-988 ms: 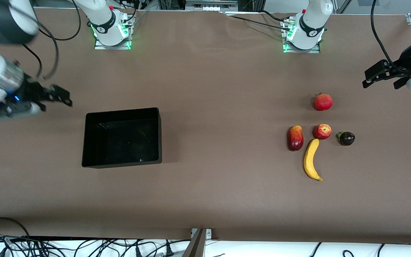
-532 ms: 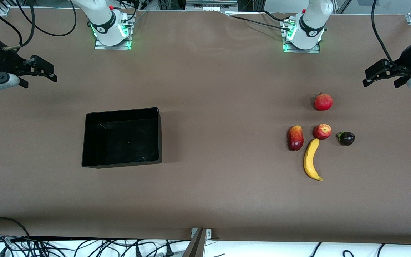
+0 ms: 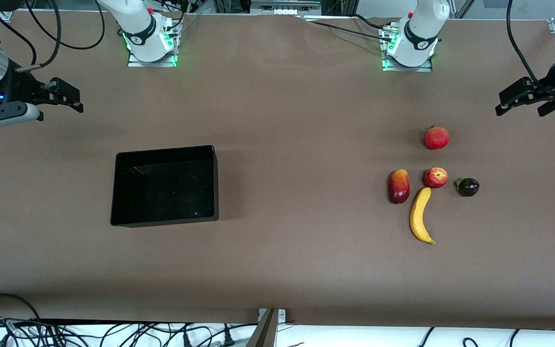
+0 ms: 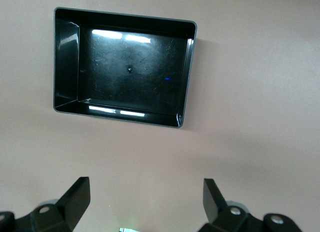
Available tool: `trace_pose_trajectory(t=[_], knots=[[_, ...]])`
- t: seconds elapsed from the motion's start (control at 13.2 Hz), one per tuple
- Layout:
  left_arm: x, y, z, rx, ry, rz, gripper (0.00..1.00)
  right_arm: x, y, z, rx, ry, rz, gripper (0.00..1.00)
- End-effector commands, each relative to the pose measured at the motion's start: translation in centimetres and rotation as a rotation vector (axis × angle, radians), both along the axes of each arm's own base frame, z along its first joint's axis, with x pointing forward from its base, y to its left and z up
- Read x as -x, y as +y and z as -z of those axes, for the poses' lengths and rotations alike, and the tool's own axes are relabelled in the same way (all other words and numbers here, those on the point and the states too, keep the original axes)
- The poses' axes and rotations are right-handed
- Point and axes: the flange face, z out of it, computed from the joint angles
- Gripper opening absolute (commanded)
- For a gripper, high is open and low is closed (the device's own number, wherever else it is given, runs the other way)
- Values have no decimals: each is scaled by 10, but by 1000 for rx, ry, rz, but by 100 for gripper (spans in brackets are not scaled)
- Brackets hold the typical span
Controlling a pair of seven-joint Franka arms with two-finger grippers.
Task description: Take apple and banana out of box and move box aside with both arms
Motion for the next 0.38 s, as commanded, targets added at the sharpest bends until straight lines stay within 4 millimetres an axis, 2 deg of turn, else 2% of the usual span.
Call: trace_pose_trajectory(t=[0.0, 0.15, 0.3], knots=[[3, -3, -9, -21, 12, 27, 100, 0, -4, -8, 17, 1, 15, 100], [3, 0, -12, -25, 7, 21, 100, -2, -3, -21, 14, -27, 14, 100], [5, 0, -15, -25, 22, 25, 100, -3, -4, -19, 12, -21, 16, 100]])
